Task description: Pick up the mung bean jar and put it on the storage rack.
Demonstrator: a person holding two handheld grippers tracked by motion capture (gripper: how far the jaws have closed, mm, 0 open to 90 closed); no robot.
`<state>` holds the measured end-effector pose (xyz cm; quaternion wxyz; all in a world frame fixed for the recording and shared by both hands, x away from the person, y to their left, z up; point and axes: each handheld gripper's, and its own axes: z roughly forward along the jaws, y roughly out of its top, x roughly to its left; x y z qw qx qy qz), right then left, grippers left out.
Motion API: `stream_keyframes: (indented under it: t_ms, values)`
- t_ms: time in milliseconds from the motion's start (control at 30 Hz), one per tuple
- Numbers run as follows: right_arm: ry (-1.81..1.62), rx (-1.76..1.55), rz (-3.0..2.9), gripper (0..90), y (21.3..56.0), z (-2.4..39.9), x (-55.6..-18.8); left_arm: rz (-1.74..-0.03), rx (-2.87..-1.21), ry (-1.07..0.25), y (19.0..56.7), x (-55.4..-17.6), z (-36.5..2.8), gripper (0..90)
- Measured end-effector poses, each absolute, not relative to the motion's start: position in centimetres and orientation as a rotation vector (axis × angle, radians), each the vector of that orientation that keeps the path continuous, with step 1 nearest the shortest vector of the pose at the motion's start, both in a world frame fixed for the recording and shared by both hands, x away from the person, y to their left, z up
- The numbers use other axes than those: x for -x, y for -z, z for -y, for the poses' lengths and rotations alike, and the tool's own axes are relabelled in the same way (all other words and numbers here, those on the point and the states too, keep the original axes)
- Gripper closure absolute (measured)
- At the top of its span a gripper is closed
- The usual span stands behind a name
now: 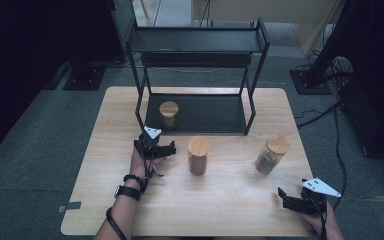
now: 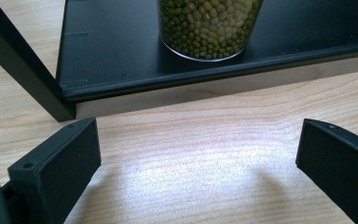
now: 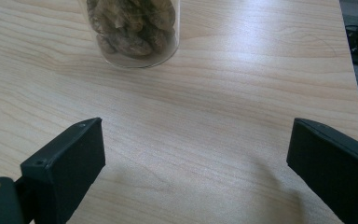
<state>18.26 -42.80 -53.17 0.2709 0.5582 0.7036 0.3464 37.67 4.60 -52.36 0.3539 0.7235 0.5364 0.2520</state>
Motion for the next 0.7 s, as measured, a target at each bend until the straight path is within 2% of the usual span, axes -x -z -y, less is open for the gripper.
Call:
stream_keyframes:
  t_ms: [700]
  values:
    - [-0.934, -1.504, -1.892, 4.0, 53.2, 42.8, -18.2, -1.384, -1.871, -0.613, 52.4, -37.0, -5.7, 0.2]
